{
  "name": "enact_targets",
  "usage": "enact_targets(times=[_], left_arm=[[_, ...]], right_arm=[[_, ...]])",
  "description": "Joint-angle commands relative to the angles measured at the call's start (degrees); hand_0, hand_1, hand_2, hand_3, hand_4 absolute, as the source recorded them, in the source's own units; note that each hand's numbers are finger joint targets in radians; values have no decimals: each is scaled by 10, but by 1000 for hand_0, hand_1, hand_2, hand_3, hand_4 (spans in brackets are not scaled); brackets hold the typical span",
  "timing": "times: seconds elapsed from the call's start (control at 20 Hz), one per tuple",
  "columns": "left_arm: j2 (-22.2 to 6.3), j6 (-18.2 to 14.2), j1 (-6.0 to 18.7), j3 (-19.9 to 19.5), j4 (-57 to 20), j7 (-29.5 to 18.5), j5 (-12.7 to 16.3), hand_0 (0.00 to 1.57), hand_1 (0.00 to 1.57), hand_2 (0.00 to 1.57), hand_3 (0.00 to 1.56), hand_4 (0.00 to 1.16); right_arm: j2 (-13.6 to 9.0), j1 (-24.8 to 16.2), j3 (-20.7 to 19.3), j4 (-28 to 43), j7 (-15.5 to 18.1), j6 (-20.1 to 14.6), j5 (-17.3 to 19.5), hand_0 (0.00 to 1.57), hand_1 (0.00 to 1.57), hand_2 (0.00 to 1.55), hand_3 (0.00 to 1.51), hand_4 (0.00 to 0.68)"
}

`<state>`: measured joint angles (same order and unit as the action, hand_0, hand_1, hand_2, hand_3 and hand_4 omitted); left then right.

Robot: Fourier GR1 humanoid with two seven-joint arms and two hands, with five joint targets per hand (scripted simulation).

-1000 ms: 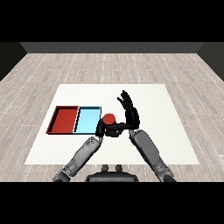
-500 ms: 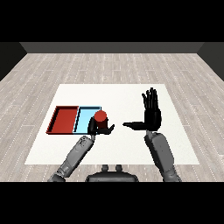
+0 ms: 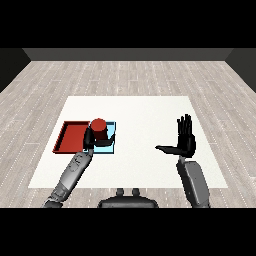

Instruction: Pick the red can and put it in the red box

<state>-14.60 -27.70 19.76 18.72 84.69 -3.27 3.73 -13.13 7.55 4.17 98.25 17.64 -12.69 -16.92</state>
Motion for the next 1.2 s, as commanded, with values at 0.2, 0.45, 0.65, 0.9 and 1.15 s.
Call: enact_targets(times=[0.2, 0.45, 0.65, 0.9, 1.15], left_arm=[[-75, 20, 48, -71, -54, 64, -36, 1571, 1571, 1550, 1428, 1126], [-99, 38, 123, -109, -225, 37, -64, 1535, 1535, 1342, 1445, 1104], [-119, 50, 116, -146, -332, 15, -57, 1571, 1571, 1551, 1461, 1100], [-130, 83, 120, -202, -497, -75, -33, 1571, 1571, 1569, 1490, 1088], [-117, 25, 169, -197, -647, -62, -82, 1395, 1395, 1435, 1432, 1046]], right_arm=[[7, -41, -12, -105, 54, 51, 0, 0, 0, 0, 0, 0], [17, -47, -23, -138, 76, 54, 1, 0, 0, 0, 0, 0], [12, -85, -10, -91, 62, 46, 17, 0, 0, 0, 0, 0], [9, -26, -36, -142, 74, 54, 9, 0, 0, 0, 0, 0], [-1, -56, -30, -102, 94, 65, 22, 0, 0, 0, 0, 0]])
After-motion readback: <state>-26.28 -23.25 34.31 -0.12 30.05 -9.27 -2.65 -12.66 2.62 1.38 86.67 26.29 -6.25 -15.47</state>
